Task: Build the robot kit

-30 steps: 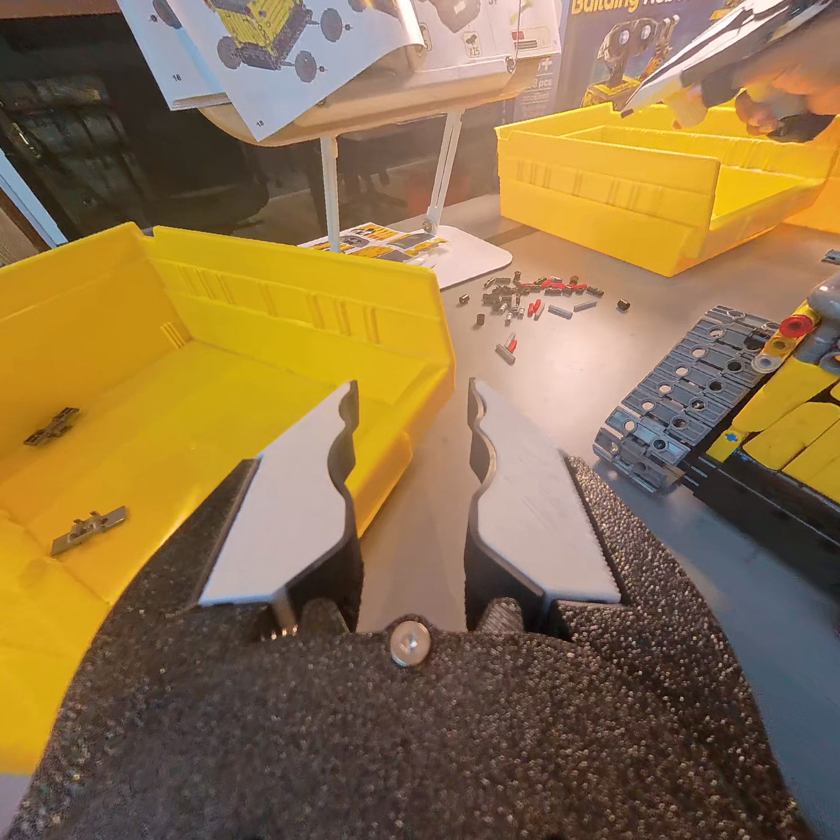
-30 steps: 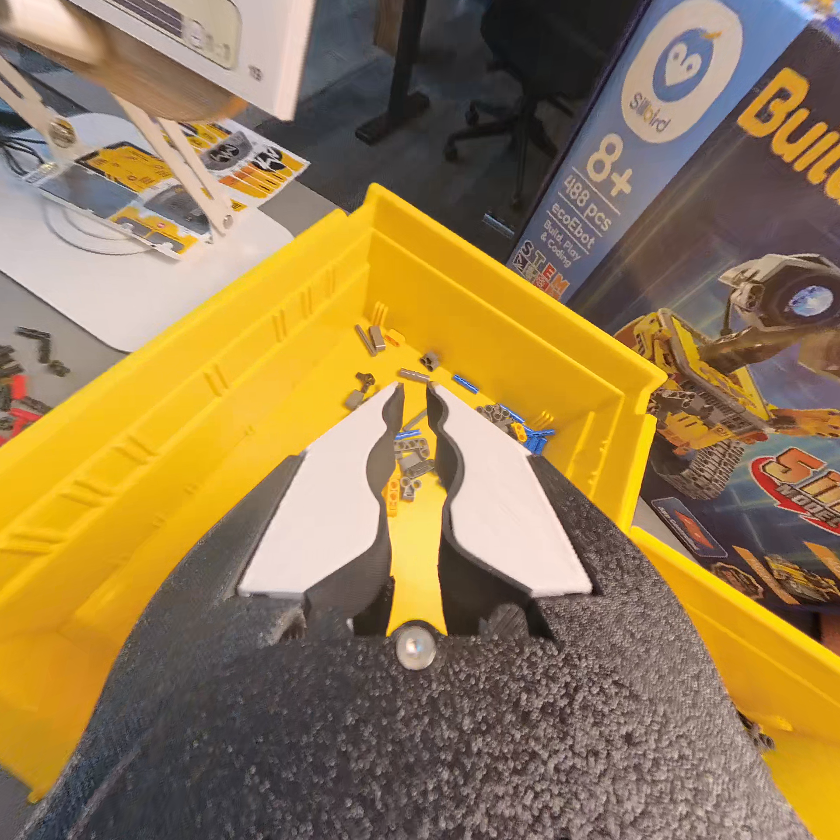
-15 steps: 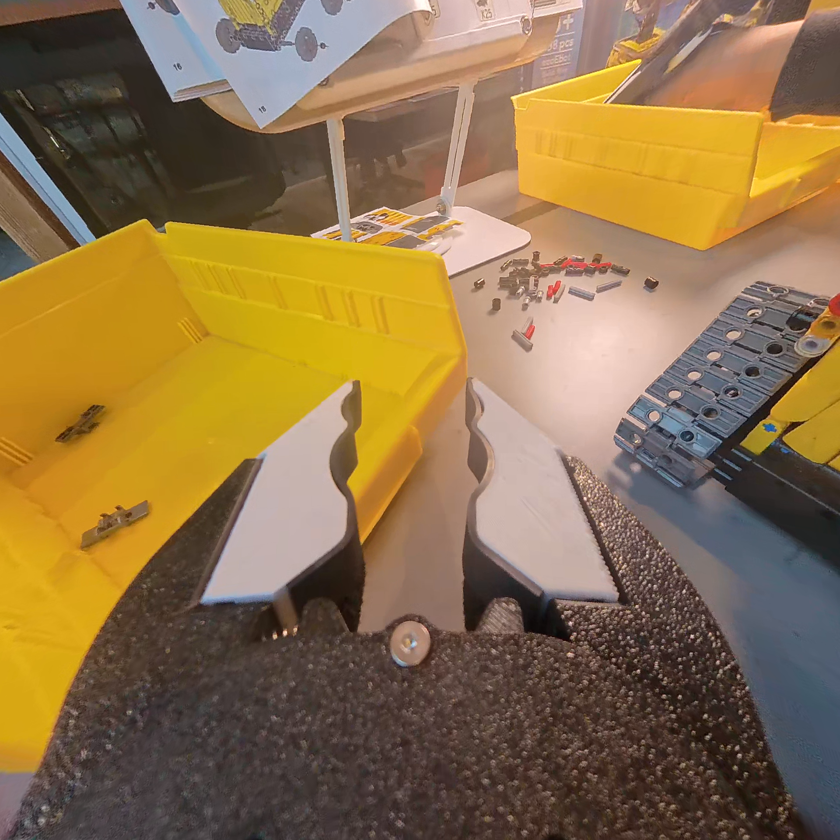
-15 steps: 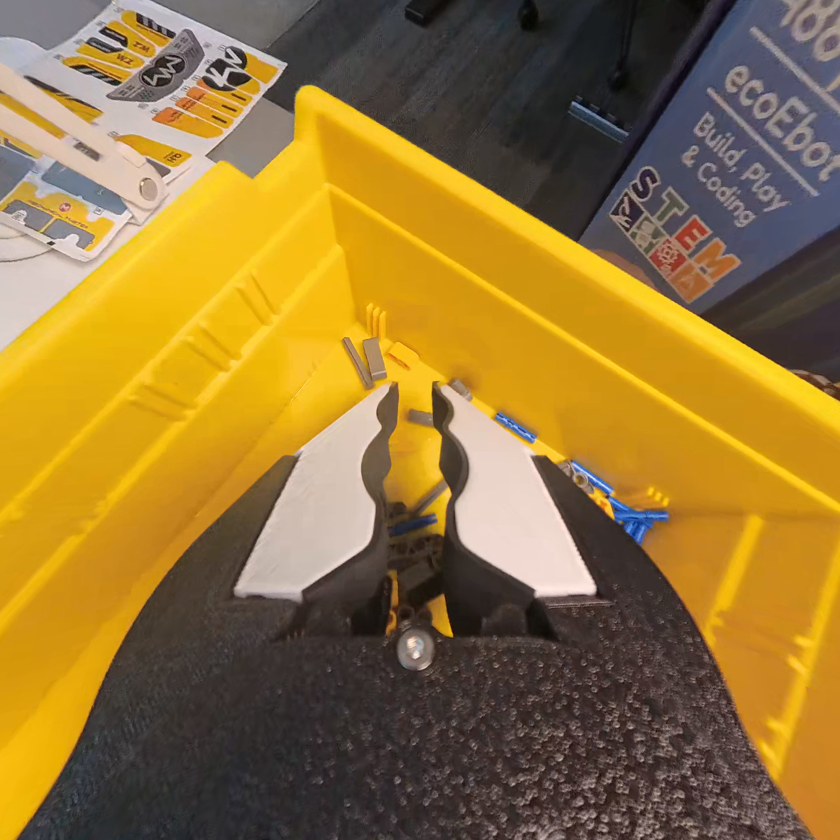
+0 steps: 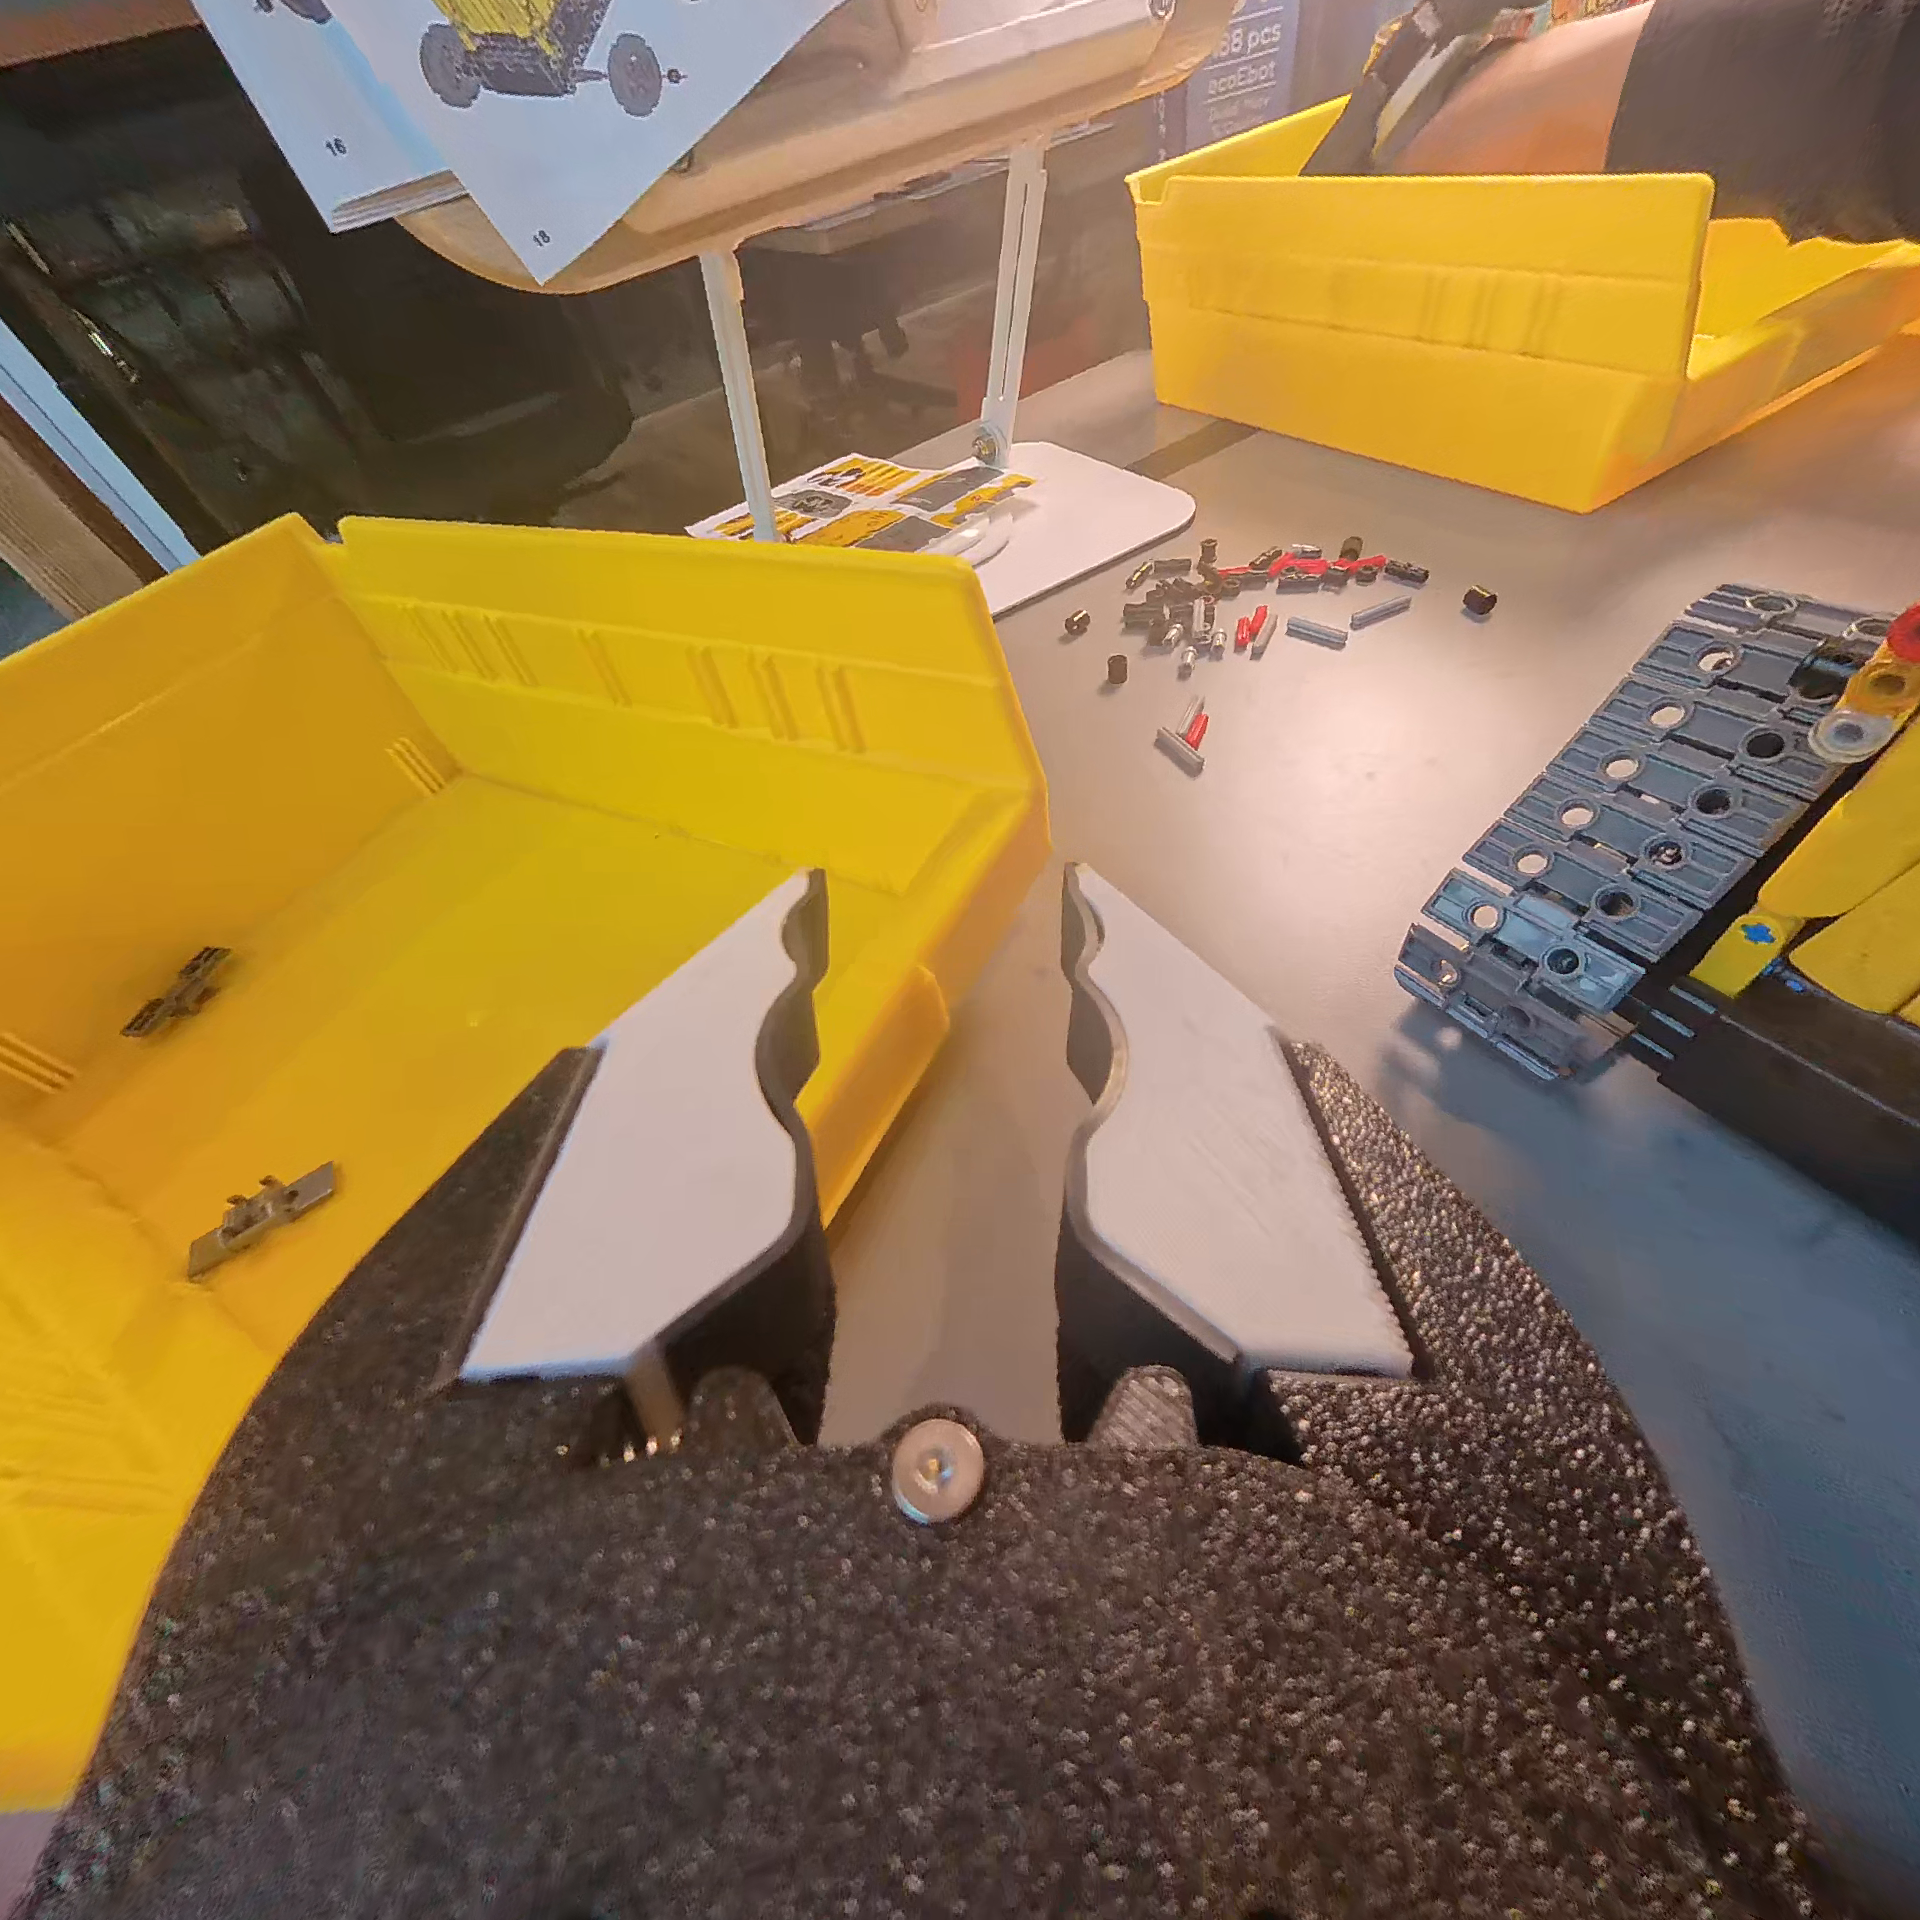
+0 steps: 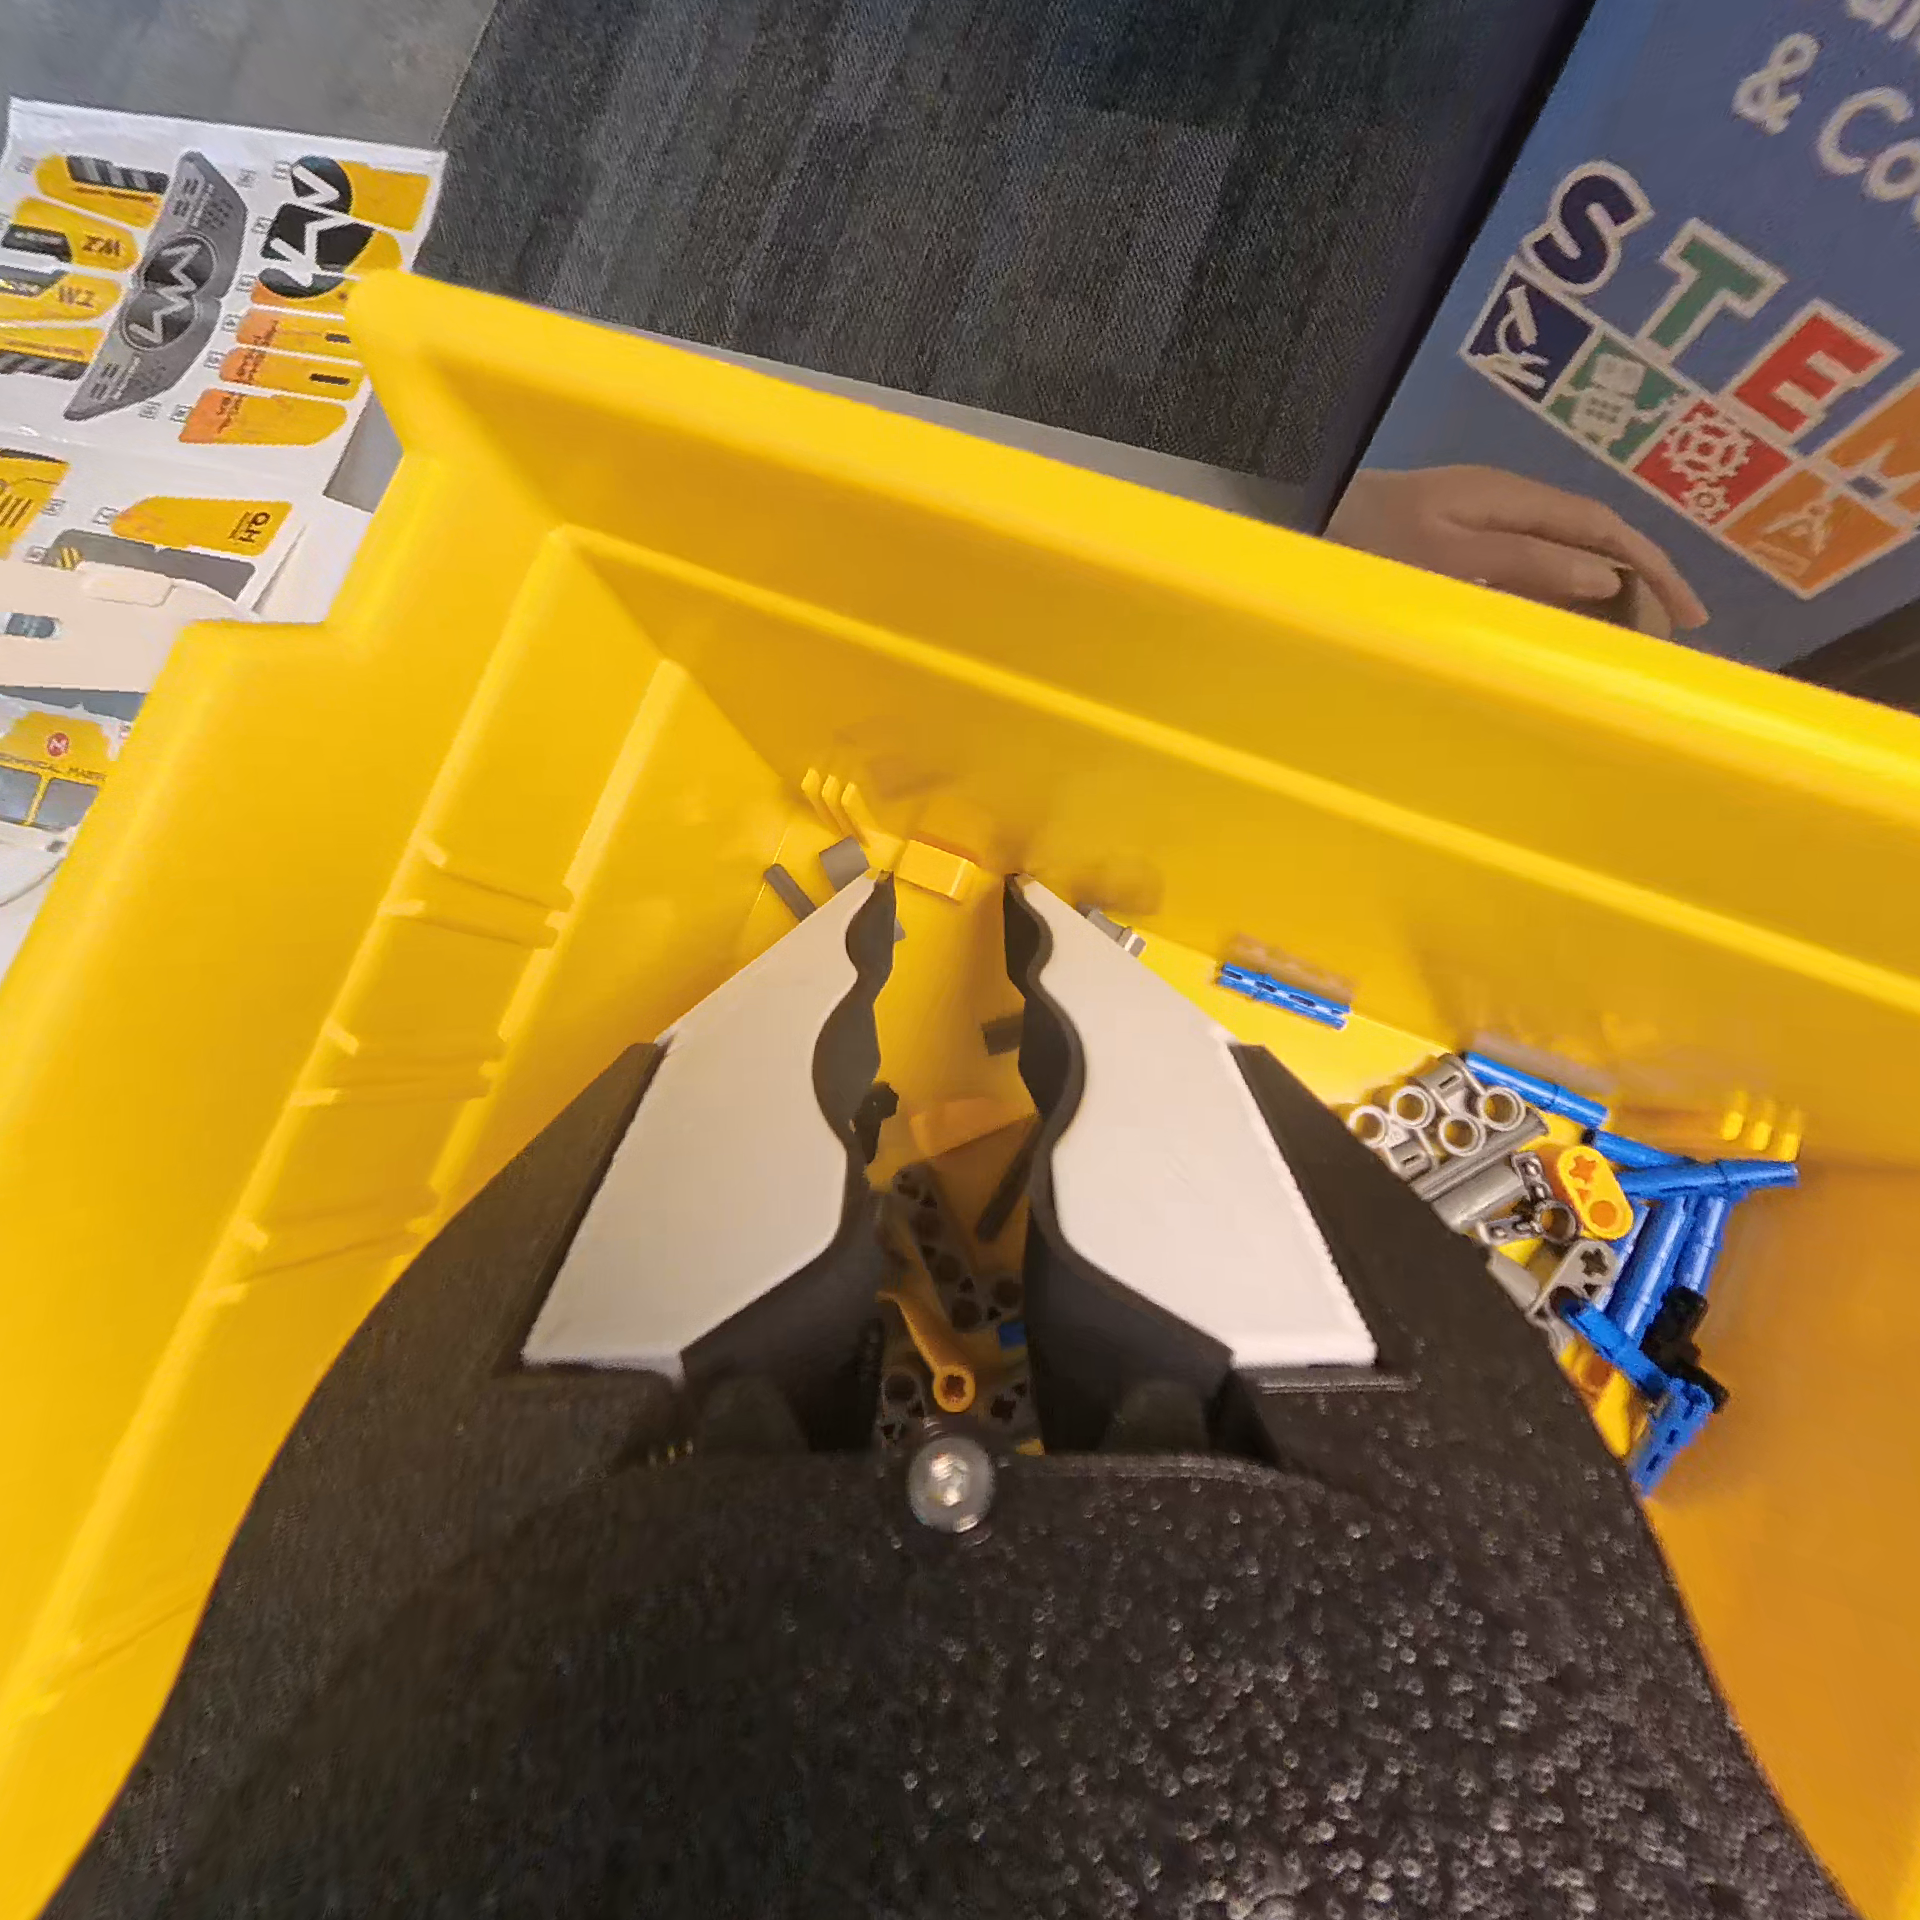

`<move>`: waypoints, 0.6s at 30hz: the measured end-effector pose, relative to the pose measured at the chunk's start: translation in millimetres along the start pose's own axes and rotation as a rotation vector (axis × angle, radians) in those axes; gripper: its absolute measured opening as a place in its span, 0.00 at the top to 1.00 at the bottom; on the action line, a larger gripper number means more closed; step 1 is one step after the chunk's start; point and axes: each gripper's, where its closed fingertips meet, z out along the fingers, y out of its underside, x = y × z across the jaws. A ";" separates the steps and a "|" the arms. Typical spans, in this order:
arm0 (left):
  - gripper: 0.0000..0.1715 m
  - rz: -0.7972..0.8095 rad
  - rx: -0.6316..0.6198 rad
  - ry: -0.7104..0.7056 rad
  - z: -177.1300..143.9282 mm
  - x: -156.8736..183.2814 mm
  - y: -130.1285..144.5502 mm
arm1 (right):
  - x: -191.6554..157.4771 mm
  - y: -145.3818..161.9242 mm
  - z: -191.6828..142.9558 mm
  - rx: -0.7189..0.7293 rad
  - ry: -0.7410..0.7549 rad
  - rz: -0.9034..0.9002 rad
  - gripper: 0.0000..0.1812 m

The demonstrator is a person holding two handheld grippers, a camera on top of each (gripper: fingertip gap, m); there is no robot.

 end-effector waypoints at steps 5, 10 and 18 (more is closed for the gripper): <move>0.75 0.003 0.003 0.008 -0.5 2.0 -0.4 | -4.7 -2.1 2.3 -0.003 -0.015 0.073 0.86; 0.75 -0.004 0.008 0.016 -1.2 2.6 -1.1 | -4.0 -2.3 4.0 0.004 0.003 0.067 0.87; 0.75 -0.009 0.008 0.019 -2.3 2.5 -0.9 | -7.0 -0.9 1.6 -0.027 0.000 0.008 0.92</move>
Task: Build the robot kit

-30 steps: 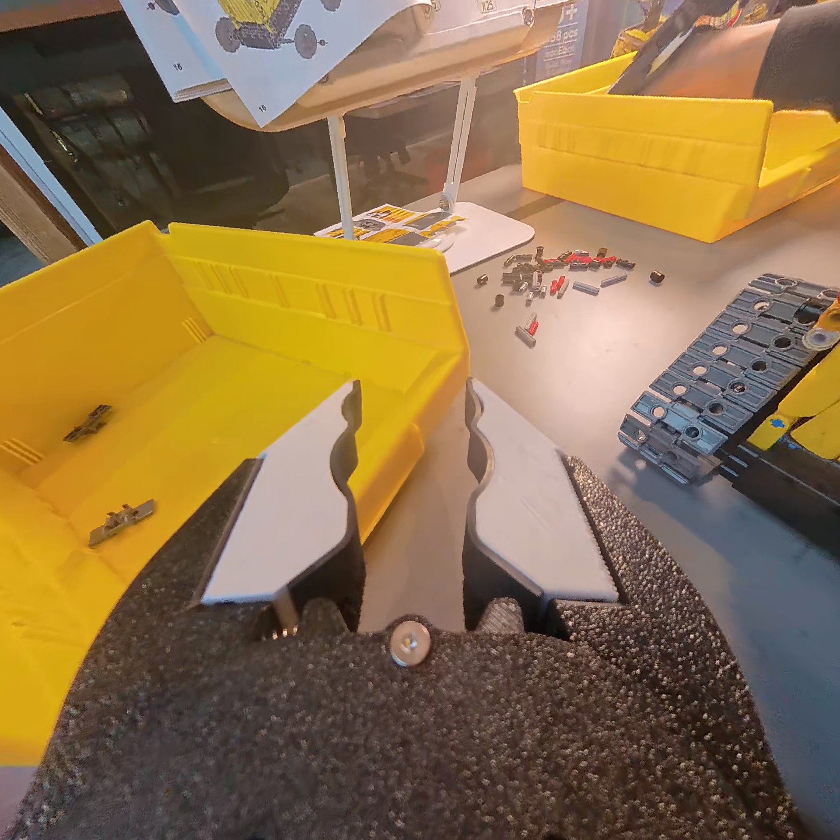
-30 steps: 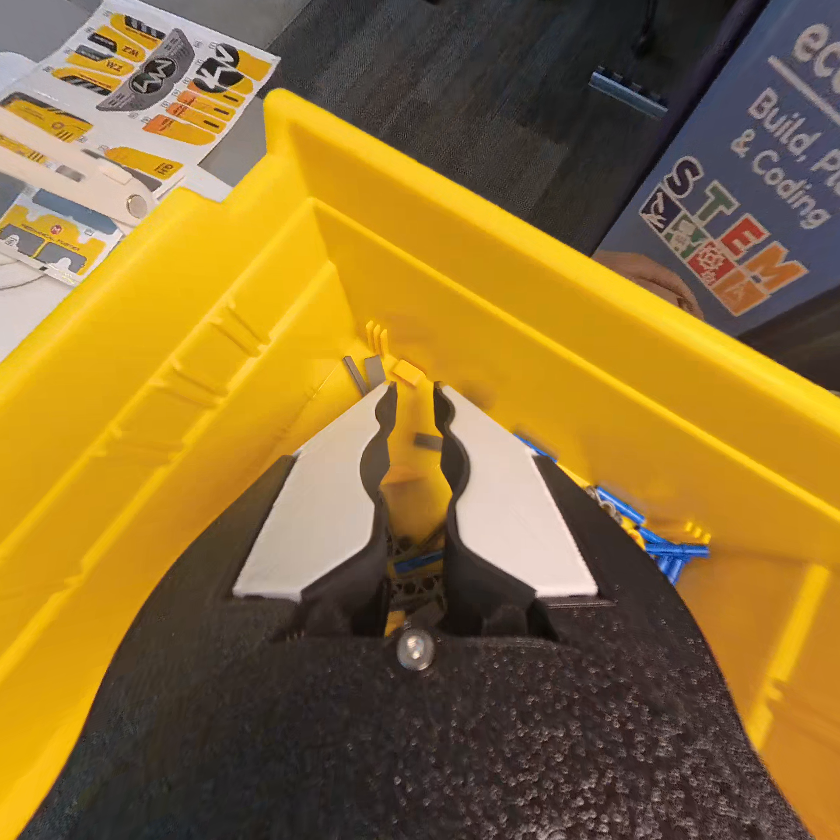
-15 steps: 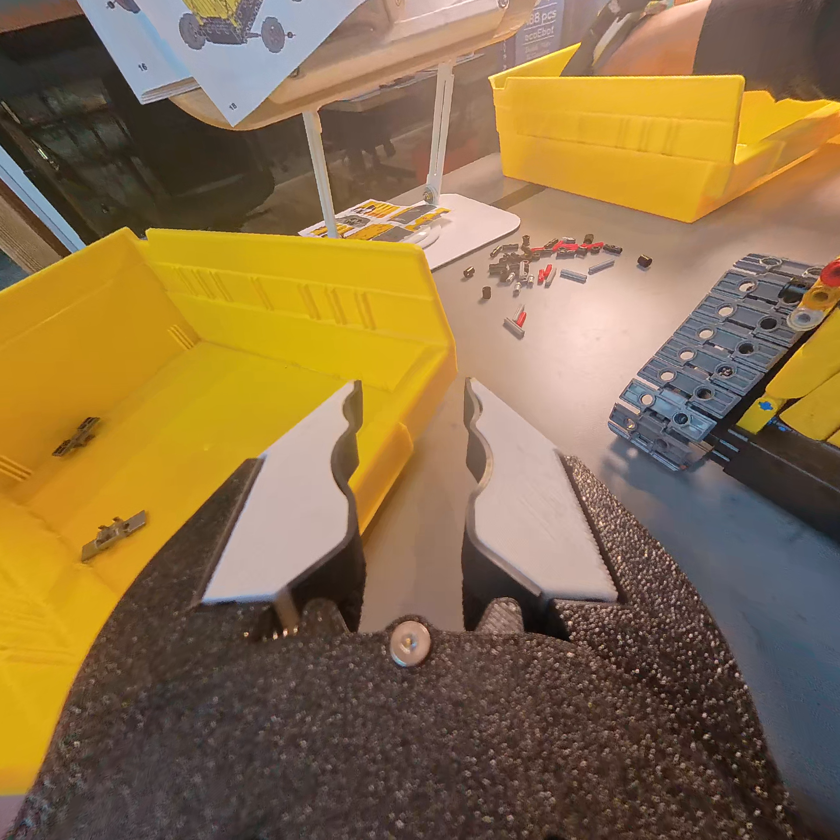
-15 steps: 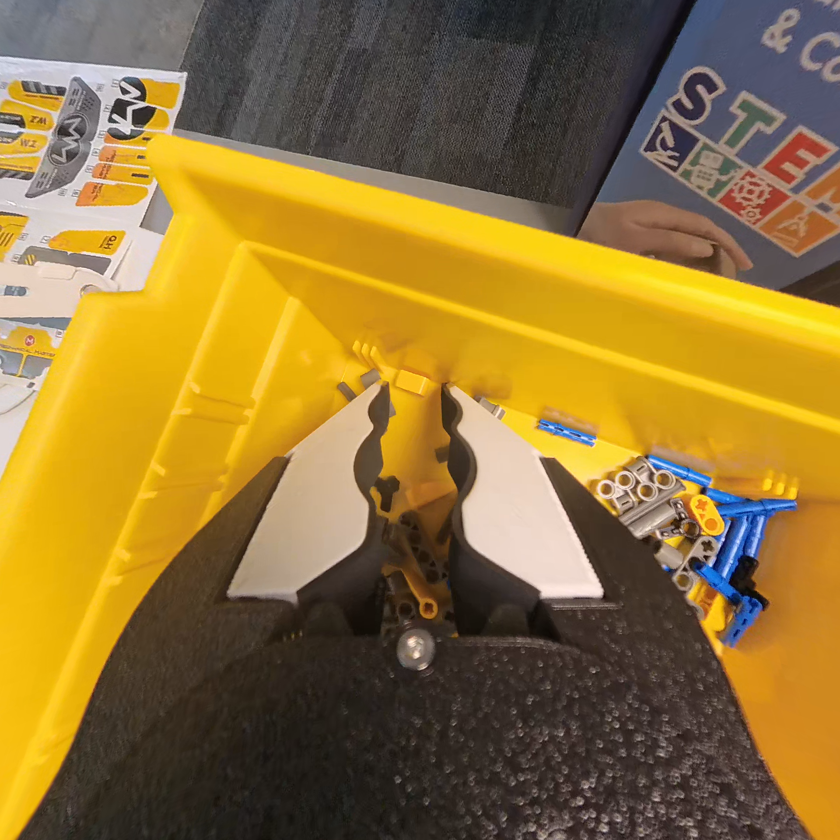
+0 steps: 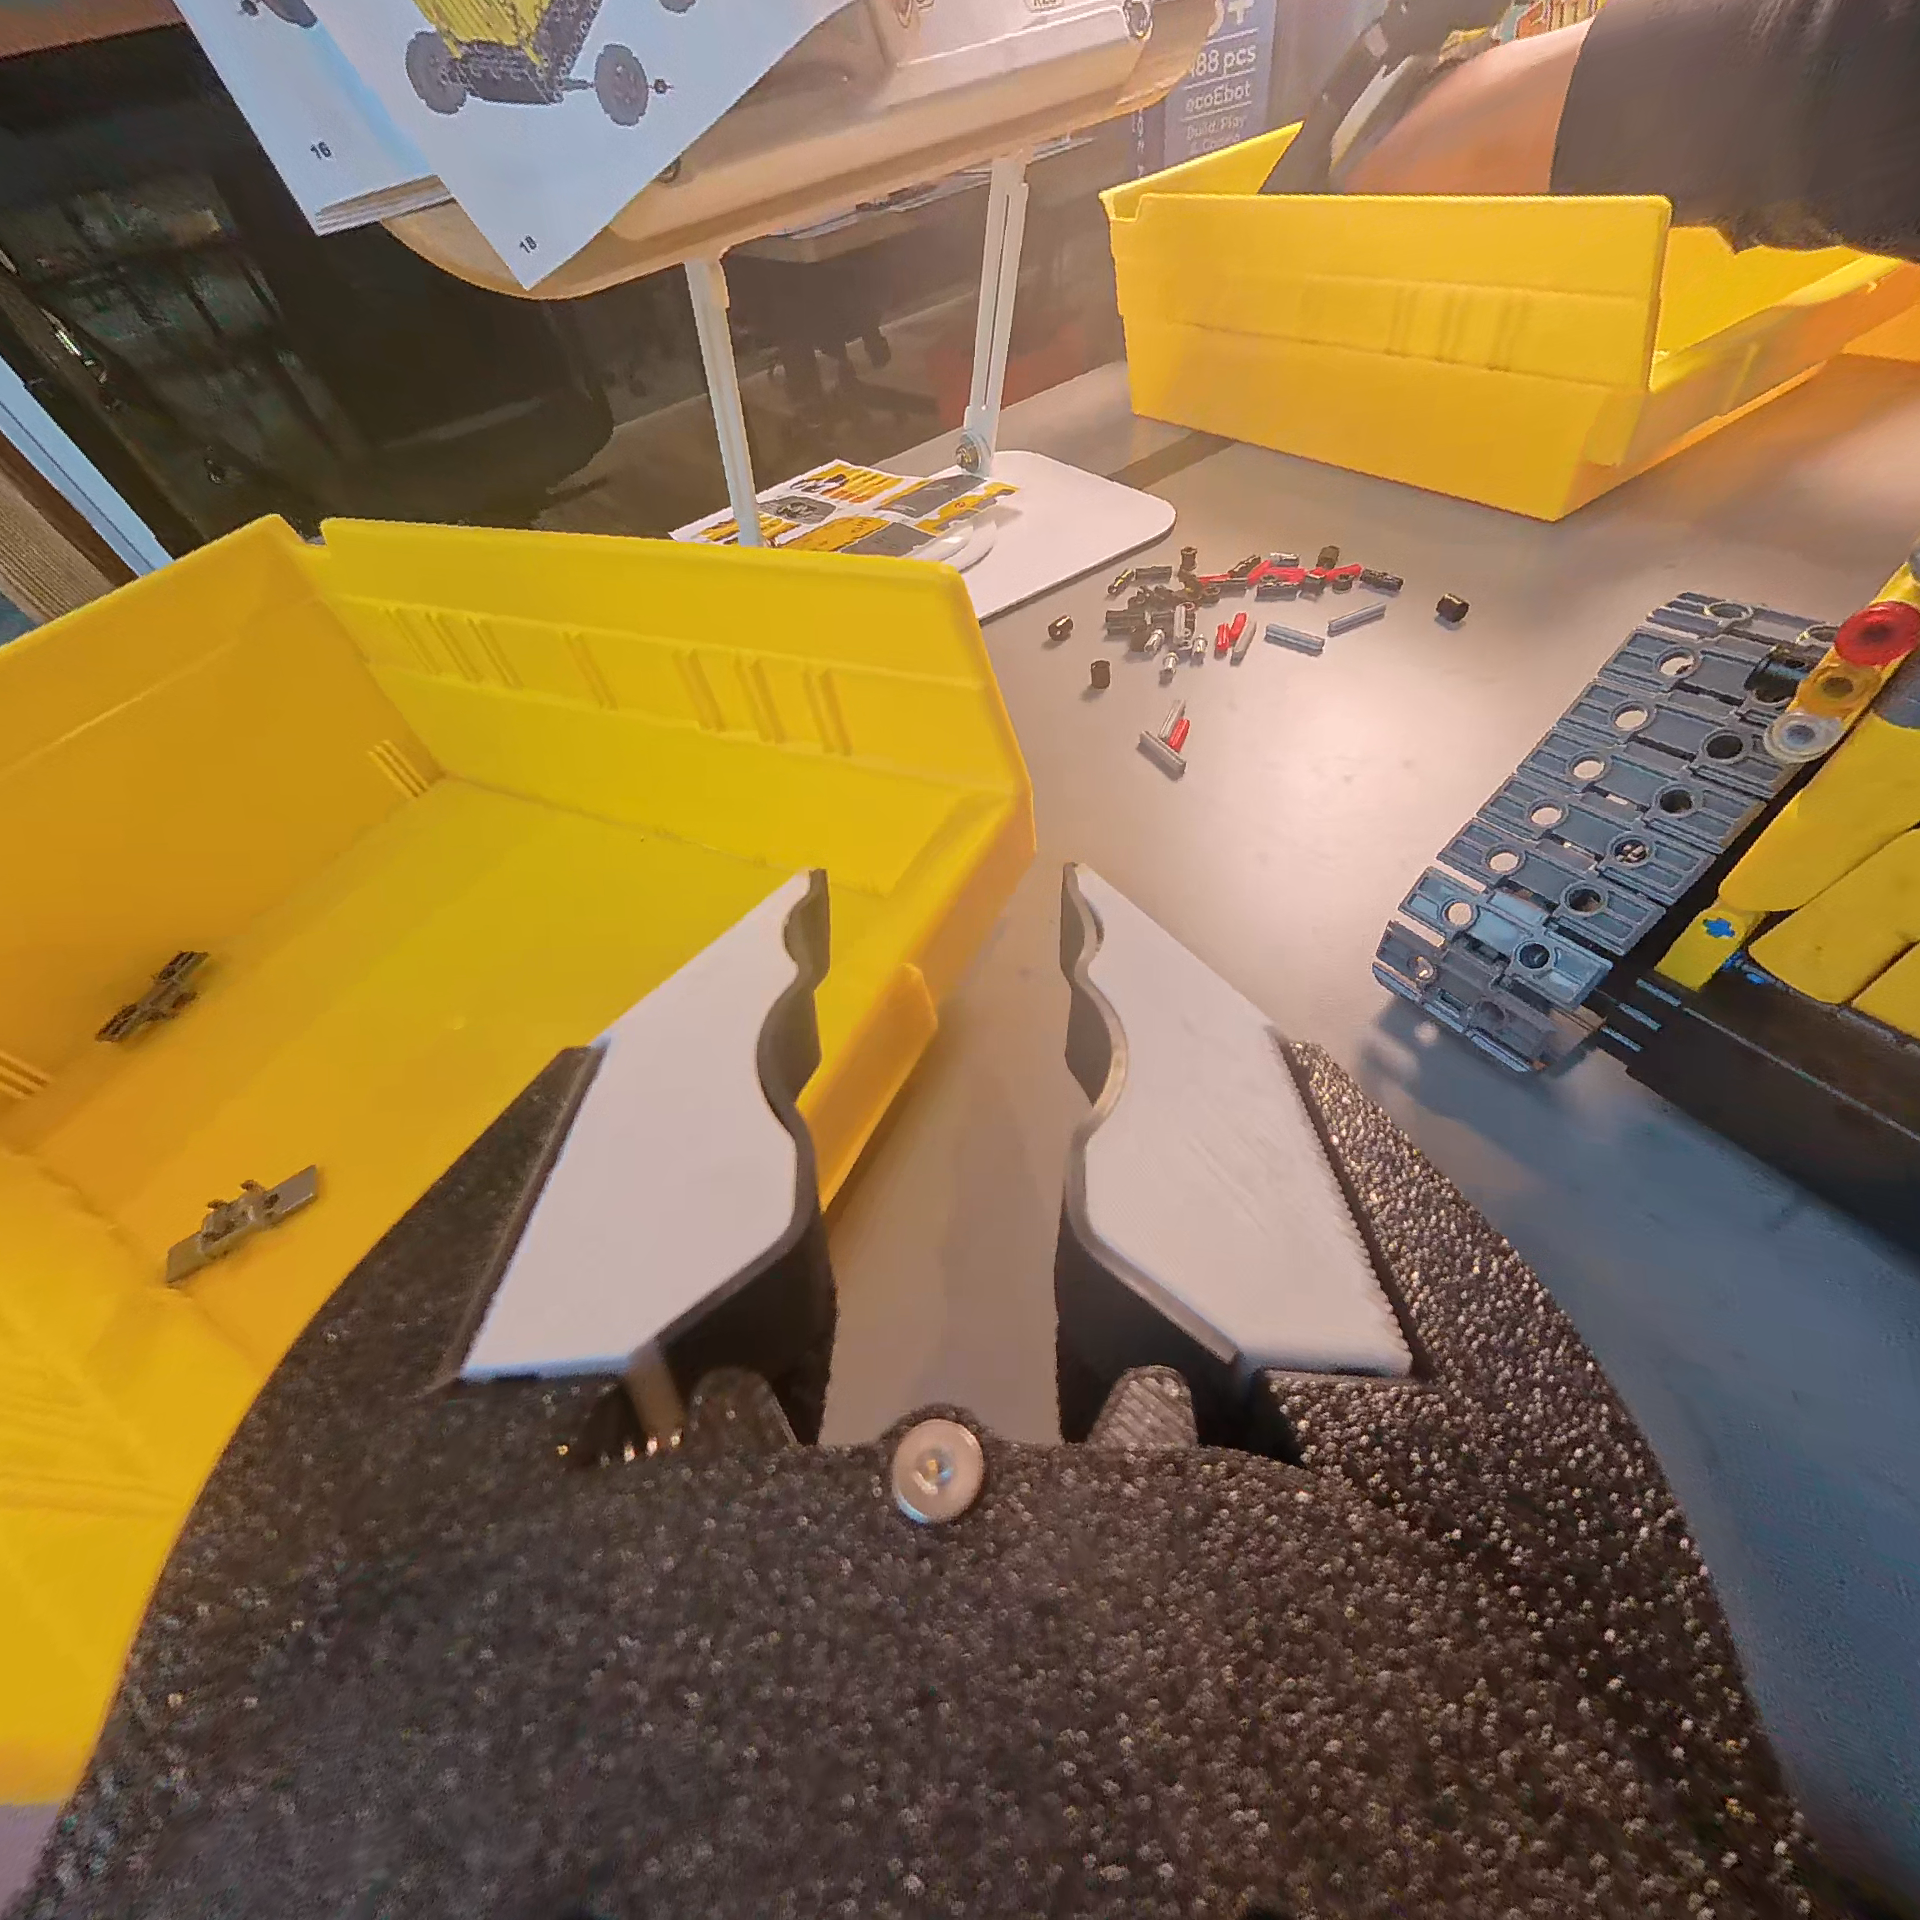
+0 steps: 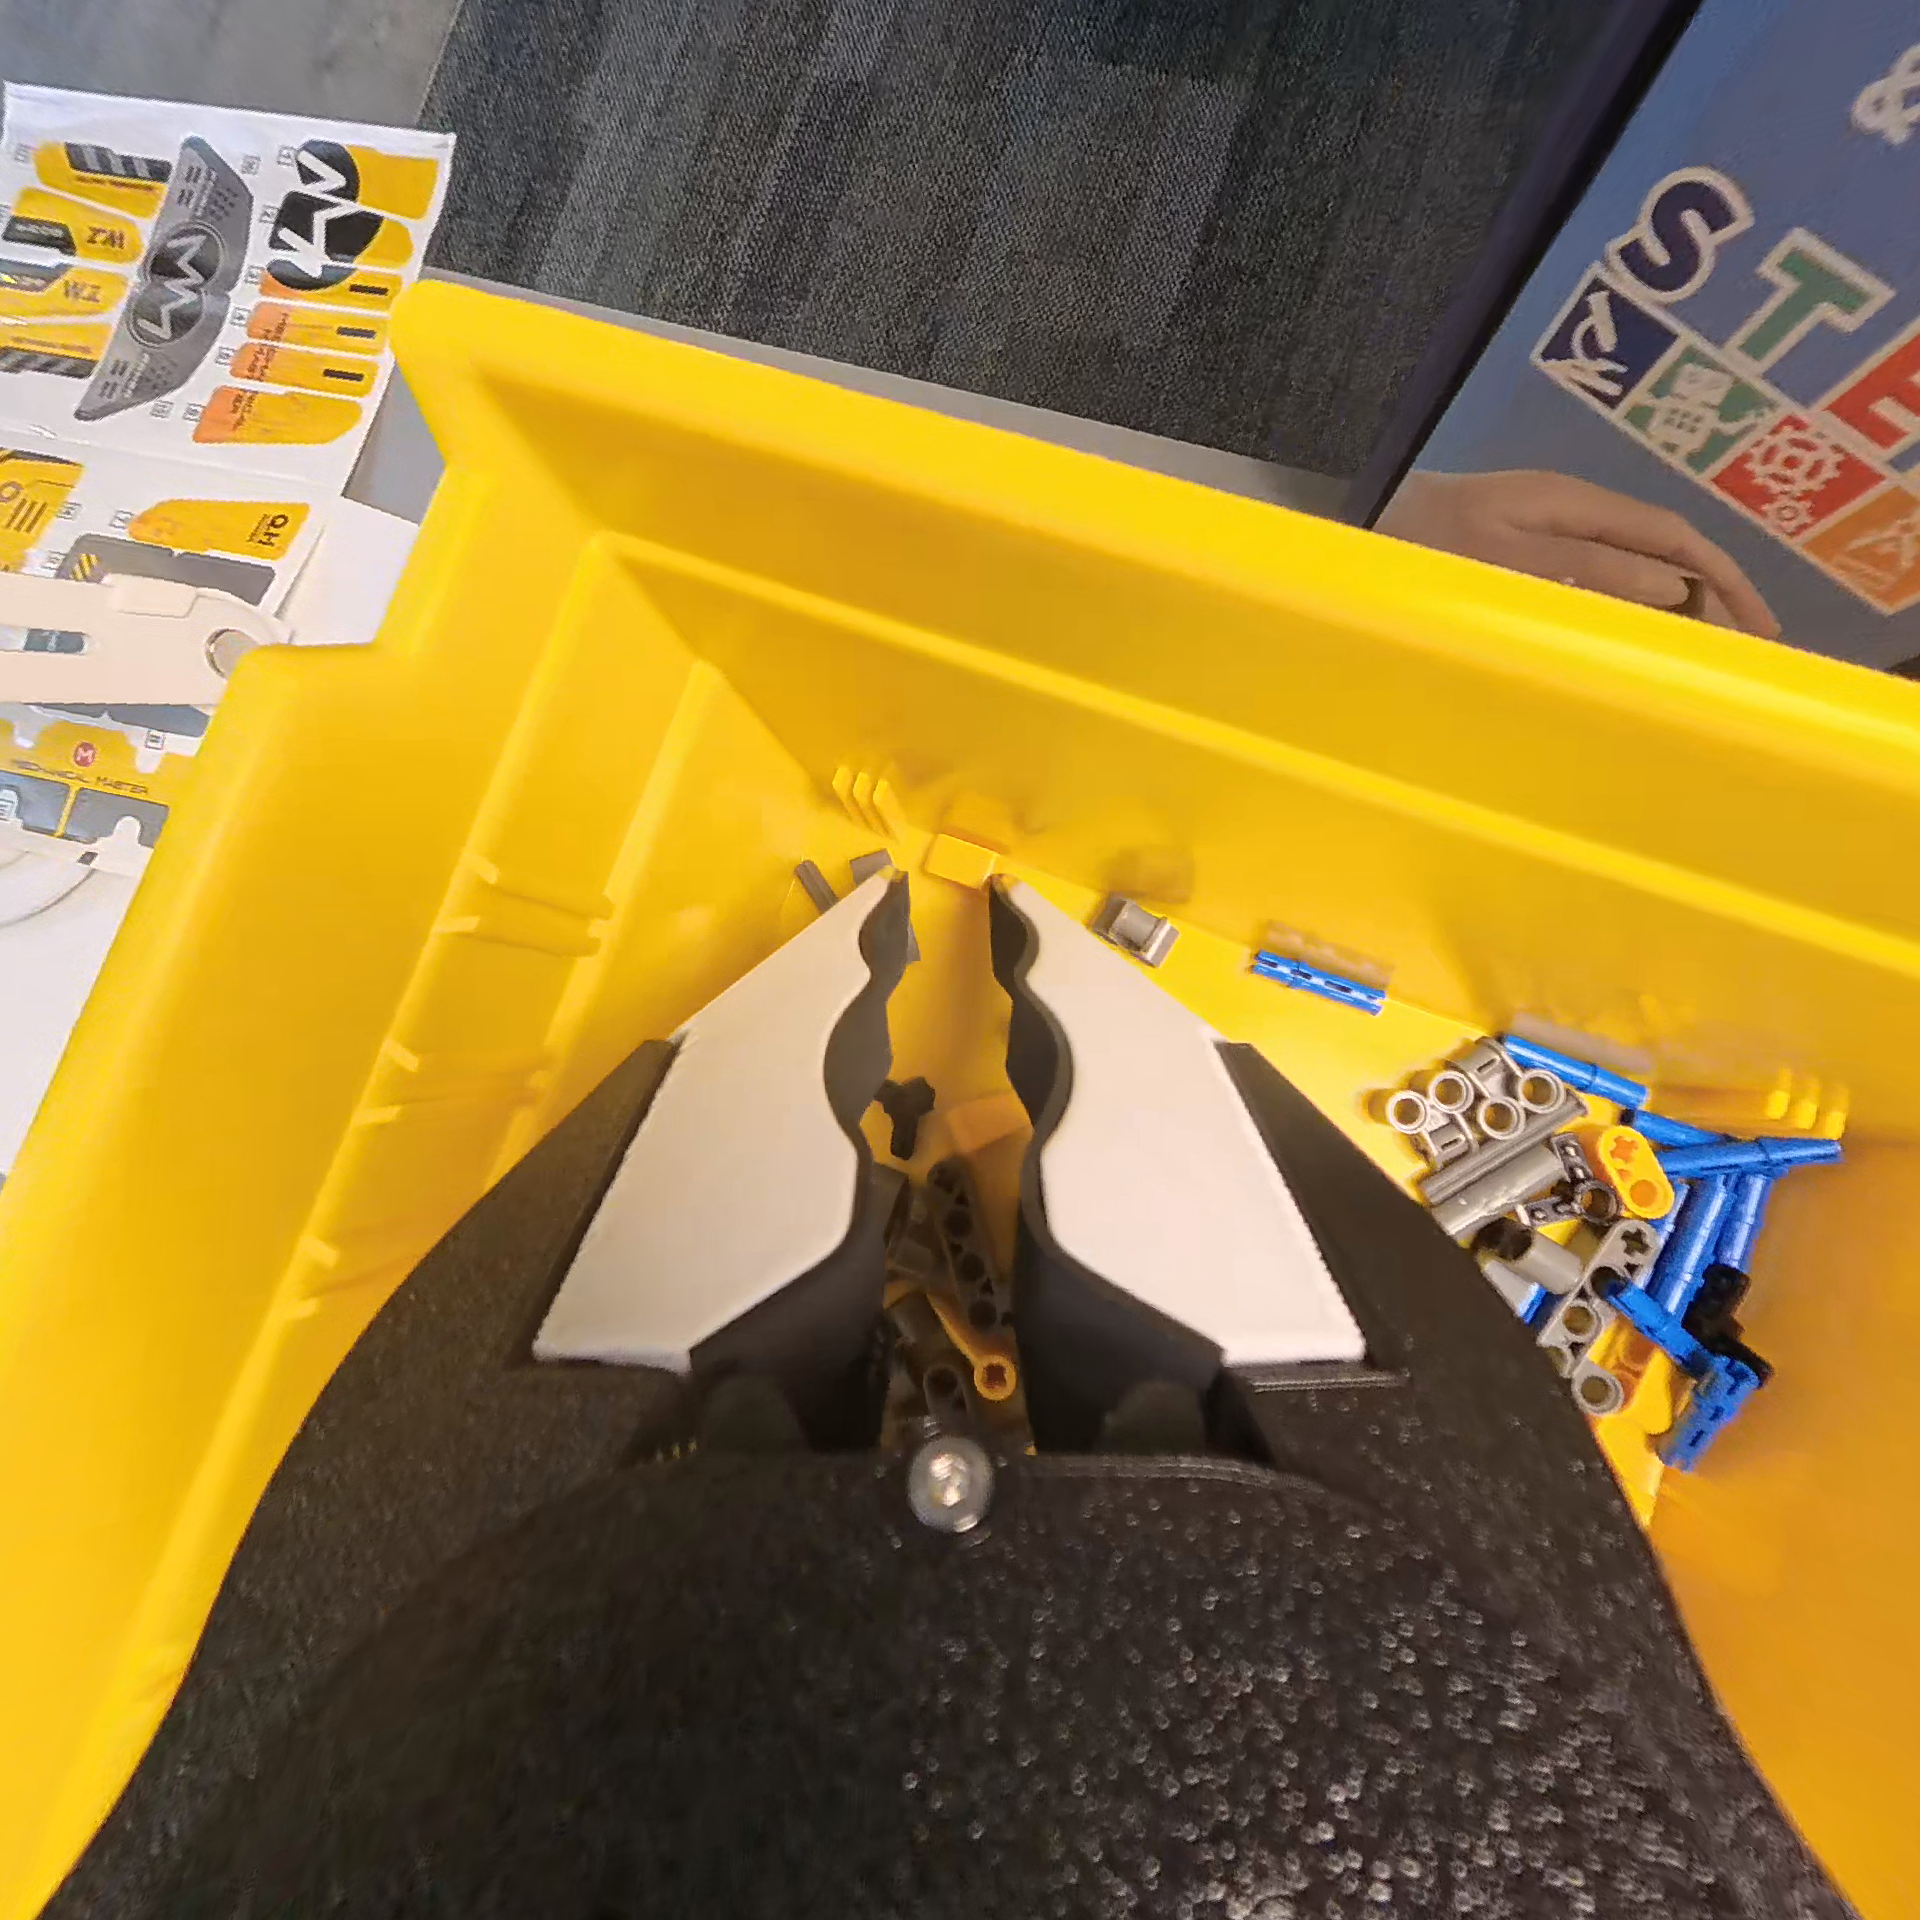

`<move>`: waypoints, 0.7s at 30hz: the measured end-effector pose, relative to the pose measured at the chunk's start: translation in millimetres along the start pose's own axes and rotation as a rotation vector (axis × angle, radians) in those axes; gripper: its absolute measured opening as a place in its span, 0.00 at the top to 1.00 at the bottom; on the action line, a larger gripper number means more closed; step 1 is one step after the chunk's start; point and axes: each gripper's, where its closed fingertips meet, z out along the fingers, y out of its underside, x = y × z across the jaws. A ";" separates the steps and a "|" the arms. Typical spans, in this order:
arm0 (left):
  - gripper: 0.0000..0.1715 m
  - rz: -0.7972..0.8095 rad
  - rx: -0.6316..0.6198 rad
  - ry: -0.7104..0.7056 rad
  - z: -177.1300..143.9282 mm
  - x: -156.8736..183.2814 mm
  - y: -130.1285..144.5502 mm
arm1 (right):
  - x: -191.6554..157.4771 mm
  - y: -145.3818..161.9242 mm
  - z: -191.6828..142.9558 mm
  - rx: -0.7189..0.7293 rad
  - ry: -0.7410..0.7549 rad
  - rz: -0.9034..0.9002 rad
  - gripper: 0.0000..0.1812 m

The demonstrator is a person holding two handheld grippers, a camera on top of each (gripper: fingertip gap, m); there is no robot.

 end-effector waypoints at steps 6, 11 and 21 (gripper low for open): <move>0.75 -0.009 0.003 0.000 -0.8 -1.4 -0.2 | -1.7 6.2 -4.8 -0.032 -0.051 0.007 0.94; 0.75 -0.008 0.002 0.002 -0.5 -1.2 -0.1 | -3.5 13.8 -11.0 -0.068 -0.082 -0.027 0.95; 0.75 -0.016 0.002 -0.004 -0.7 -3.5 0.3 | 15.2 -5.1 -50.6 0.040 -0.112 -0.036 0.88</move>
